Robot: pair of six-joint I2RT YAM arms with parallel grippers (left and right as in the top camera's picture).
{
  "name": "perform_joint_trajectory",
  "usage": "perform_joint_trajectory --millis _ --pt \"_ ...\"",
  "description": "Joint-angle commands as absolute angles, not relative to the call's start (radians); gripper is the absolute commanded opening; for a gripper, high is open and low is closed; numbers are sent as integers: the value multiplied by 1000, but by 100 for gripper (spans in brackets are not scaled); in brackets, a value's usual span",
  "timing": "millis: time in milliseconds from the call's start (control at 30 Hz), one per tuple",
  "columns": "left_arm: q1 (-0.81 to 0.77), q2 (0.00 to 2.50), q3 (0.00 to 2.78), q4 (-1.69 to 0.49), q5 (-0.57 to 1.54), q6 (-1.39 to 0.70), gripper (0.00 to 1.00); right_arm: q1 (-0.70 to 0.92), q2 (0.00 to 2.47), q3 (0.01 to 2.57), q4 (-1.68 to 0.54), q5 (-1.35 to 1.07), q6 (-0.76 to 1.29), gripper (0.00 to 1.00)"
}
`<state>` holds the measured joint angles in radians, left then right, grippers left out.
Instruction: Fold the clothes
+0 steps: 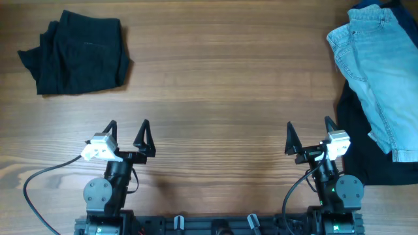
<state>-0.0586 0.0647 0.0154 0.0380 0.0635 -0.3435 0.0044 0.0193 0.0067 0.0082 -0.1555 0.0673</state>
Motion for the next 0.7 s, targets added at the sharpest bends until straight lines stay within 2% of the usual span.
perform_joint_trajectory --millis 0,100,667 --pt "-52 36 6 -19 12 -353 100 7 11 5 11 -146 79 100" --pt "-42 6 6 -77 6 -352 100 7 11 5 11 -146 79 100" --pt "7 3 6 -75 9 -352 100 7 11 5 11 -146 79 100"
